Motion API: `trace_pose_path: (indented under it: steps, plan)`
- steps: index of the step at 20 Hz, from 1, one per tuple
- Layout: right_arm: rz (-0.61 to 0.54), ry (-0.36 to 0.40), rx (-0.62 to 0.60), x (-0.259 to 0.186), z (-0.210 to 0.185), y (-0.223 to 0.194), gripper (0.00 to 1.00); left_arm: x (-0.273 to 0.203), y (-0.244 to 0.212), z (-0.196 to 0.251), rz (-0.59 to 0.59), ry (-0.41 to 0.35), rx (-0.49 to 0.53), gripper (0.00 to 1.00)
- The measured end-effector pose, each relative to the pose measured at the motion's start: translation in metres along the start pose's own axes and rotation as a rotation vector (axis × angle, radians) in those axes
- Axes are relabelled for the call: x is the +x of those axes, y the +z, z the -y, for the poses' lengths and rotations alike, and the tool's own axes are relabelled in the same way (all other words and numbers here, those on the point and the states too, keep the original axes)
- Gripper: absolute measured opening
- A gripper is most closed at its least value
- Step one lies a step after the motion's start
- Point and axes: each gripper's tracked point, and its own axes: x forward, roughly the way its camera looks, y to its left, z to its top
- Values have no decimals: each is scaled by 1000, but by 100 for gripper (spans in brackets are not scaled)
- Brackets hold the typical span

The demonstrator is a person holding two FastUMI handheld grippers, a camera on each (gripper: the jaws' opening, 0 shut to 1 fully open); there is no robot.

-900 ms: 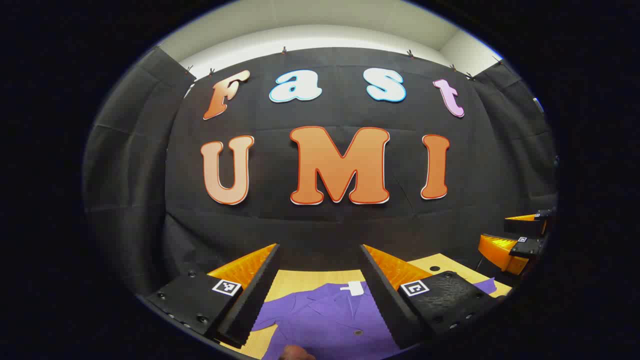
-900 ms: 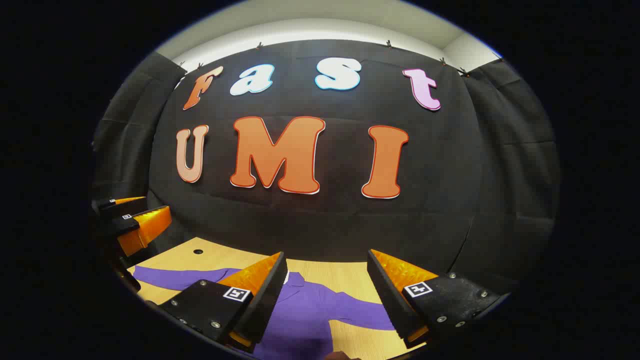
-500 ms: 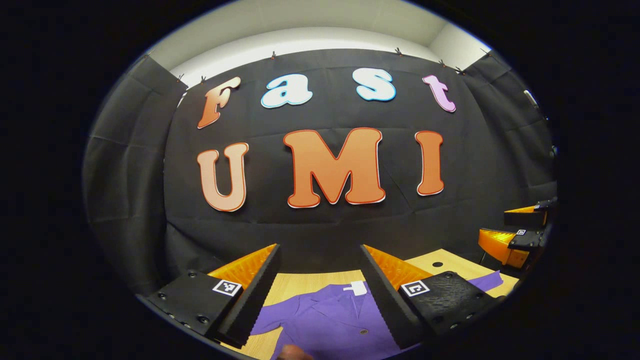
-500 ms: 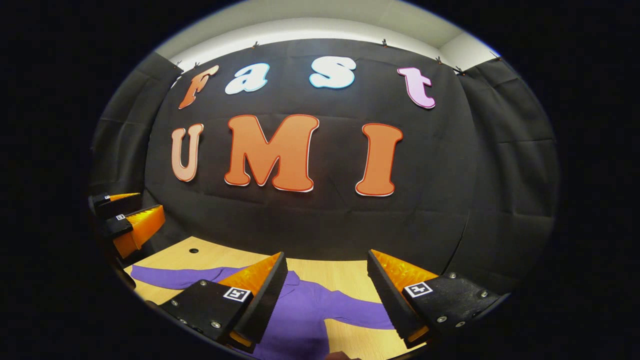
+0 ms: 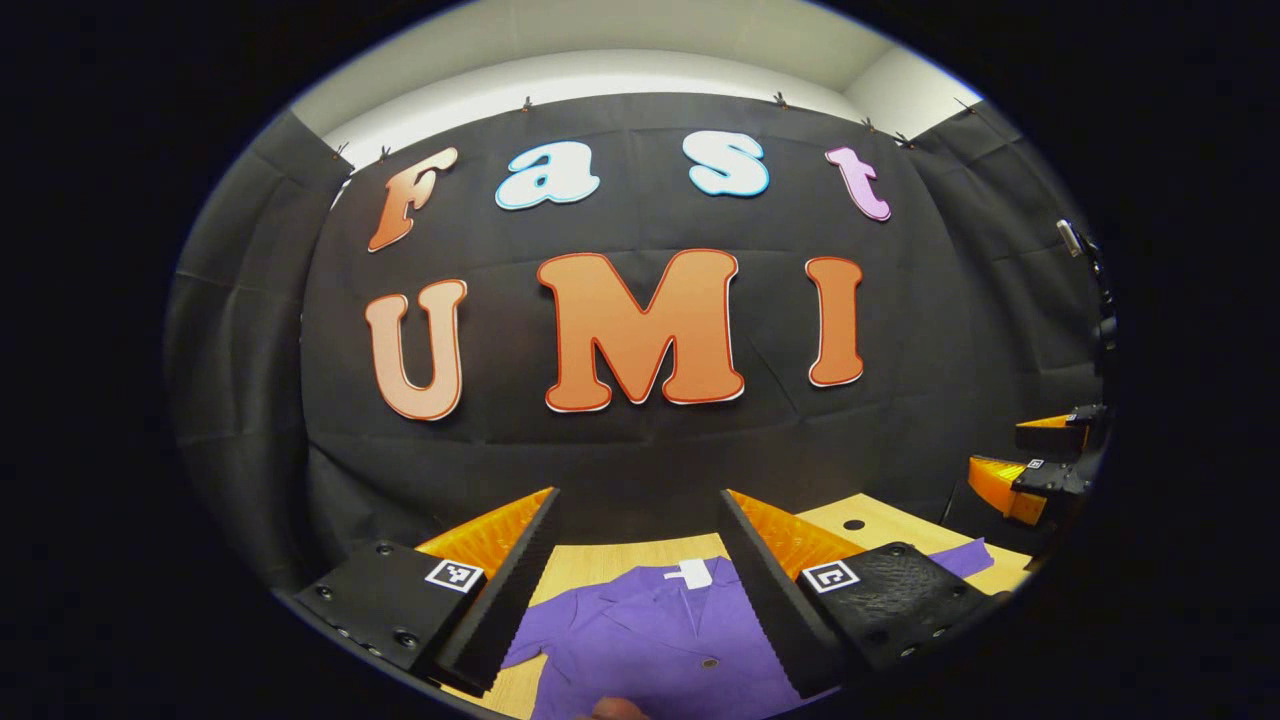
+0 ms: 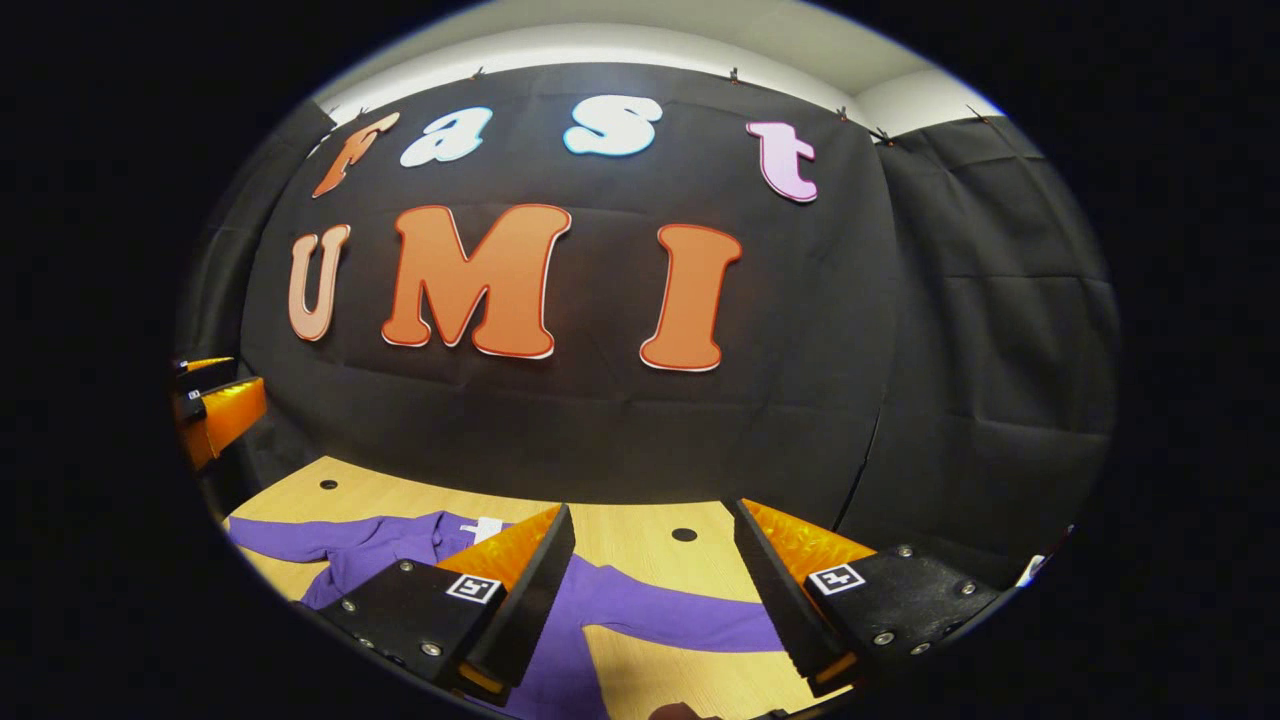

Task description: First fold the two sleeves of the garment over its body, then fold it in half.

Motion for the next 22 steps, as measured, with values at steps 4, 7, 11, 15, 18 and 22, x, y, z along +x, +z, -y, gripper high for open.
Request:
trace_pose_path:
  steps: [4,7,11,15,18,22]
  plan:
    - [-76,-51,18,19,21,-34,96,2,5,-1,6,5,28,100]
    - [-239,-135,41,42,68,-97,96,-2,7,-13,6,44,53,100]
    - [-491,-235,127,70,123,-187,97,-4,-2,-28,-34,106,52,100]
    - [-657,-282,188,88,165,-241,97,-8,-13,-36,-78,151,52,100]
    - [-863,-263,209,93,183,-290,97,-13,-22,-38,-122,206,61,100]
    - [-976,-267,215,108,201,-322,97,-22,-41,-30,-191,239,96,100]
